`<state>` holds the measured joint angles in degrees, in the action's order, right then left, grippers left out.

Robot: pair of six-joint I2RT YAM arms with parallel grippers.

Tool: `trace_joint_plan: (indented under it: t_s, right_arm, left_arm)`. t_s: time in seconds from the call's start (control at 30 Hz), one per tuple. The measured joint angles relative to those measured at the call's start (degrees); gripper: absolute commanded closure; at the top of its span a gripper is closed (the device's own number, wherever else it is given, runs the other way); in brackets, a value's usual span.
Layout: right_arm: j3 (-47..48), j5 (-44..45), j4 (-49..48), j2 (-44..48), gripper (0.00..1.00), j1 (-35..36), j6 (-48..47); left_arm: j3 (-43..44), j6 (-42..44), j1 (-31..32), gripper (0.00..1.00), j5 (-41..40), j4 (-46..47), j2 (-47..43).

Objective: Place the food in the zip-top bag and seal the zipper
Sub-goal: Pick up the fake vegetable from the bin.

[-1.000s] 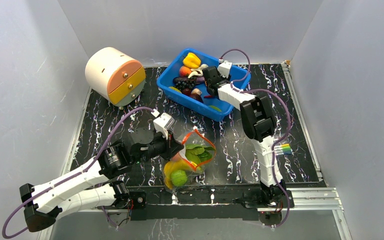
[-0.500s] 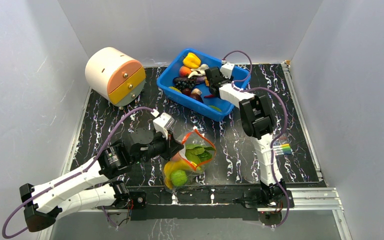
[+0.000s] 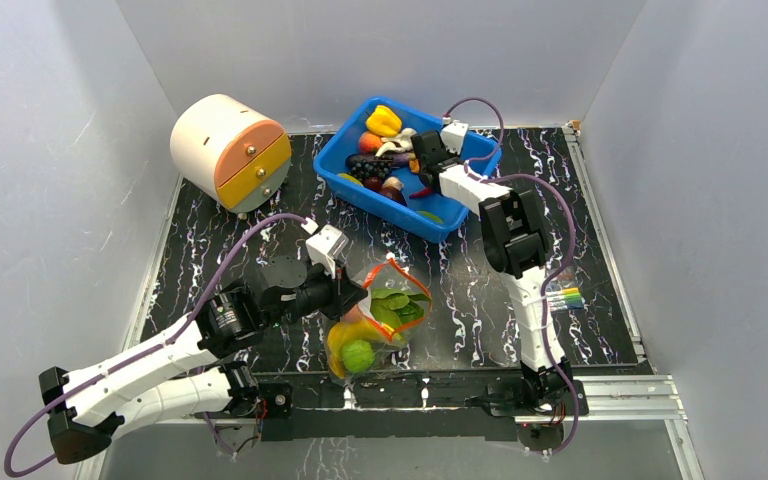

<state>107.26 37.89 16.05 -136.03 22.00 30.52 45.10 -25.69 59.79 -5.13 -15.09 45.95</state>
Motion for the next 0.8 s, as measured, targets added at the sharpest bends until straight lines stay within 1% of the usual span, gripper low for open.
trace_joint_plan:
  t_s: [0.2, 0.4, 0.63, 0.8]
  right_arm:
    - [-0.92, -1.88, -1.46, 0.72, 0.85, -0.02, -2.21]
    - [-2.56, -3.48, -1.57, 4.37, 0.86, -0.04, -3.87]
    - [-7.06, -6.54, -3.28, 13.9, 0.86, -0.04, -5.88]
    - [-13.03, -9.75, -4.76, 22.88, 0.86, -0.02, -6.75]
  left_arm:
    - [0.15, -0.24, 0.0, 1.0, -0.11, -0.39, 0.0]
    - [0.44, -0.55, 0.0, 1.0, -1.11, -1.31, 0.02]
    - [1.99, -1.33, 0.0, 1.0, -1.92, -2.14, 1.11]
    - [2.27, -2.08, 0.0, 1.0, -2.1, -2.1, 1.73]
